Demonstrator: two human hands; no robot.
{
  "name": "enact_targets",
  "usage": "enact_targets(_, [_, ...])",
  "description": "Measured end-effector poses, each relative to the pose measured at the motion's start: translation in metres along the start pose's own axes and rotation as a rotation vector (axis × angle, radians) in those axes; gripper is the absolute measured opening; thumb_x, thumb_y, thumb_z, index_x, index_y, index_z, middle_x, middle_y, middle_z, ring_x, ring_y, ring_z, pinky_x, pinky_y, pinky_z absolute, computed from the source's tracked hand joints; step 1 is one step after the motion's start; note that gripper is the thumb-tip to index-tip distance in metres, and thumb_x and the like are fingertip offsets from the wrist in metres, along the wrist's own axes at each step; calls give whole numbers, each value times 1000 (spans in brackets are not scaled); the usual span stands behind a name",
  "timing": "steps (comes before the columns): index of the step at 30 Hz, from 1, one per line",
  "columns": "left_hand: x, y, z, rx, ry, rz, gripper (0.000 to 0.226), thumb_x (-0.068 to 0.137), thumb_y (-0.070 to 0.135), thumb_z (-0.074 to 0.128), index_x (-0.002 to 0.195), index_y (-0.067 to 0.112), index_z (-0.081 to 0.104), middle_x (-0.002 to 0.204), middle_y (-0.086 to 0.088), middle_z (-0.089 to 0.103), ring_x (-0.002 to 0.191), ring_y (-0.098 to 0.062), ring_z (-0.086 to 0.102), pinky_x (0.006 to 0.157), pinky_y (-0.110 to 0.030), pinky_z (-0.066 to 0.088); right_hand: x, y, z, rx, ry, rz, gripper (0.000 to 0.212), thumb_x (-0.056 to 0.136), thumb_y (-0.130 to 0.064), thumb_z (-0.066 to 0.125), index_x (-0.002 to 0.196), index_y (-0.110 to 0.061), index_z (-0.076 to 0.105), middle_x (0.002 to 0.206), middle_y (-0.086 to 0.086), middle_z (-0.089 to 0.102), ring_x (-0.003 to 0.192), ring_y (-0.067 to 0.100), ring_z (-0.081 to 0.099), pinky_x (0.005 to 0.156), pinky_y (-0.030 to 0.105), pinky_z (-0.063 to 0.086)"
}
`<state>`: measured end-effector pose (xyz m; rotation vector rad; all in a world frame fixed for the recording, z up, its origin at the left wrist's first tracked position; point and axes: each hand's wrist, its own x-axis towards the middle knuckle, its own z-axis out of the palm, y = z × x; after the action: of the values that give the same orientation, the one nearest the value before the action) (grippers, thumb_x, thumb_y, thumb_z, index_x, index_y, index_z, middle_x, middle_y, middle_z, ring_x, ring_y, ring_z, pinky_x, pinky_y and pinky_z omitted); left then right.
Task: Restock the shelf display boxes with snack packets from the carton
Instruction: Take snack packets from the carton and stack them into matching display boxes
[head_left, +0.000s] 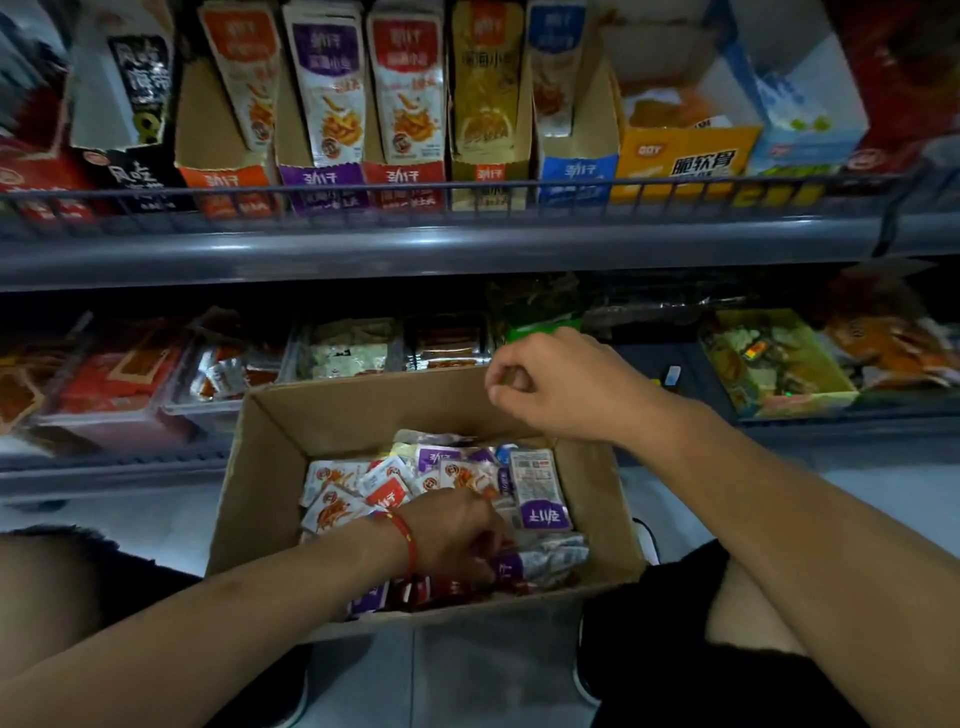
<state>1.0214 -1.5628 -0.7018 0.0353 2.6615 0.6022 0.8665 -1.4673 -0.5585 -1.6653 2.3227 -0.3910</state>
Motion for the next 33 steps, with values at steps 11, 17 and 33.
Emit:
enact_targets(11, [-19,-9,-58,-780,352,-289,3,92,6,66,93,8,64,85,-3,72,72,-9,68,59,-19,53,-4,12,-9,107,15,-7,10,95,-34,66,103,-33,72,82,-15,70,78,2,65,77,35,58])
enact_targets(17, [-49,-11,-97,-1358,689,-334,15,92,-7,61,99,6,59,82,-22,68,59,-24,65,47,-27,54,-4,4,2,119,-148,-65,41,84,-46,78,118,-31,62,98,-17,60,84,3,58,78,33,55])
enact_targets(33, [-91,-17,-128,-954,793,-156,7,94,22,68,96,16,71,95,-2,76,90,-15,74,80,-36,60,7,-47,17,1008,186,106,22,93,-7,70,113,-17,66,99,1,78,90,16,76,69,32,63])
